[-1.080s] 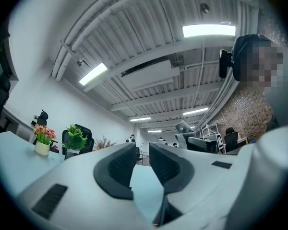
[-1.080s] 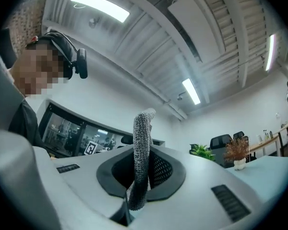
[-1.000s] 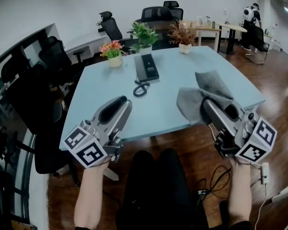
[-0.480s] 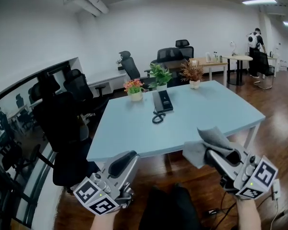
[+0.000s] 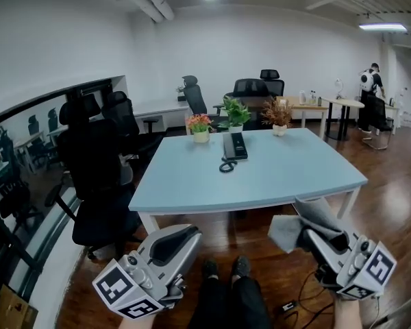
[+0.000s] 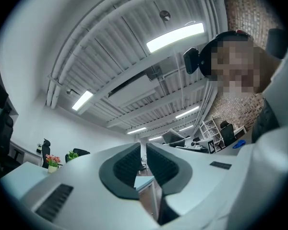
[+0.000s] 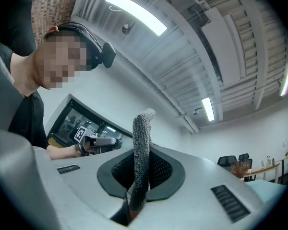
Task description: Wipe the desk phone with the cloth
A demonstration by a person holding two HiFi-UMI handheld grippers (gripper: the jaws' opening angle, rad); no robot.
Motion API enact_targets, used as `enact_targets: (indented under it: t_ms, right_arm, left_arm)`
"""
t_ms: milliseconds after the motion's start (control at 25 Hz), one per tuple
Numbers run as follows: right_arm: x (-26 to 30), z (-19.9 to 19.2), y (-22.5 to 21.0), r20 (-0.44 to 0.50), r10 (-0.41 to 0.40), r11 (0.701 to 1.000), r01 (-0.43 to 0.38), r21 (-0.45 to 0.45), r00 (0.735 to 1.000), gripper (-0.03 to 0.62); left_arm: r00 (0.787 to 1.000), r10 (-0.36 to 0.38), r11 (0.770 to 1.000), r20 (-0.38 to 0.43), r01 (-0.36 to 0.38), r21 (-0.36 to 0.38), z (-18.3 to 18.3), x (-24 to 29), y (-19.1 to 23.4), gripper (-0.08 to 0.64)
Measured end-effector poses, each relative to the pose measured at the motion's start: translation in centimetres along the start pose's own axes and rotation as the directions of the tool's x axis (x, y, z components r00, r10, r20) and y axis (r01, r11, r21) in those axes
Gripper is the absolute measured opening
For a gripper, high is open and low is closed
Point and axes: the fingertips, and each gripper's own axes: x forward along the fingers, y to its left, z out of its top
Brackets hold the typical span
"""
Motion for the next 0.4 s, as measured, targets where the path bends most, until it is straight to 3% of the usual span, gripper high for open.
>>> enact_targets:
  t_ms: [400]
  right_arm:
    - [-2.9,2.6,3.2,-0.005,-0.007,1.0,0.007,-0.01,1.0,-0.006]
  left_arm:
    - [1.0,0.017,1.0,-0.018,-0.018,-0.009,1.2,-2.4,-4.0,0.028]
